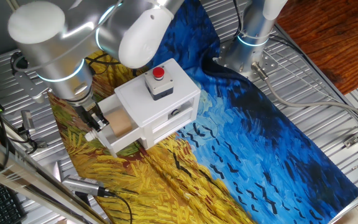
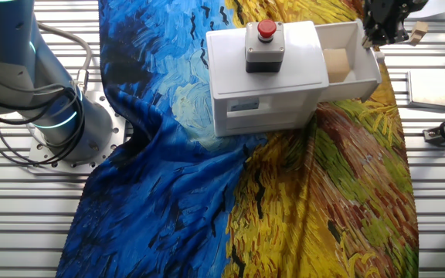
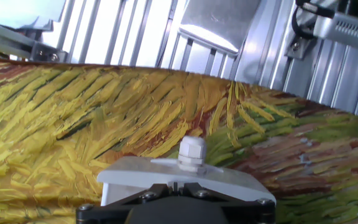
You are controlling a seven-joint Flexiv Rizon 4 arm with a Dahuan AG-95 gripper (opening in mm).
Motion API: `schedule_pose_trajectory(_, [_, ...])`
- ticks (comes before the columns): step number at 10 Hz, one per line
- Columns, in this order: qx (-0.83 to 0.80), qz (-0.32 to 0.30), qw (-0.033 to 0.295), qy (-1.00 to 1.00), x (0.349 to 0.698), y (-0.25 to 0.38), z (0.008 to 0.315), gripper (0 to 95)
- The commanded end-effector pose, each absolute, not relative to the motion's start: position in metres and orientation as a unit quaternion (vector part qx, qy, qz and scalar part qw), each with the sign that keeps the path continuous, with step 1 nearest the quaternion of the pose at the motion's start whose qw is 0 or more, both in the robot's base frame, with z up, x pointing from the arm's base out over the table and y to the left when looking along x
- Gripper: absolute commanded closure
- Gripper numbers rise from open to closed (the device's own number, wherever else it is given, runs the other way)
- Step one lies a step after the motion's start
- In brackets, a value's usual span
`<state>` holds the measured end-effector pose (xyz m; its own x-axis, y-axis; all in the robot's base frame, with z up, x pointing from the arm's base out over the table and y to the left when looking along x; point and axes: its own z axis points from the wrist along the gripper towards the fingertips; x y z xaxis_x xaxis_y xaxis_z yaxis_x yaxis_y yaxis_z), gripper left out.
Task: Take something out of a drawer
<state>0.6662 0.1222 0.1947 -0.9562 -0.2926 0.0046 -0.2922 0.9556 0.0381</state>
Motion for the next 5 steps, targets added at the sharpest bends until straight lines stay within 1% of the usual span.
schedule_pose_trajectory(1, [0.153,-0.017,0.007,-0.988,0.664,0.122,0.199,95.0])
schedule_pose_trajectory(3, [0.17,-0.014,0.007,-0.985,0.661,0.123,0.207,95.0])
schedule_pose_trajectory(4, [0.178,-0.005,0.009,-0.984,0.655,0.123,0.216,95.0])
schedule_pose_trajectory(5, [0.171,-0.008,0.003,-0.985,0.646,0.121,0.22,76.0])
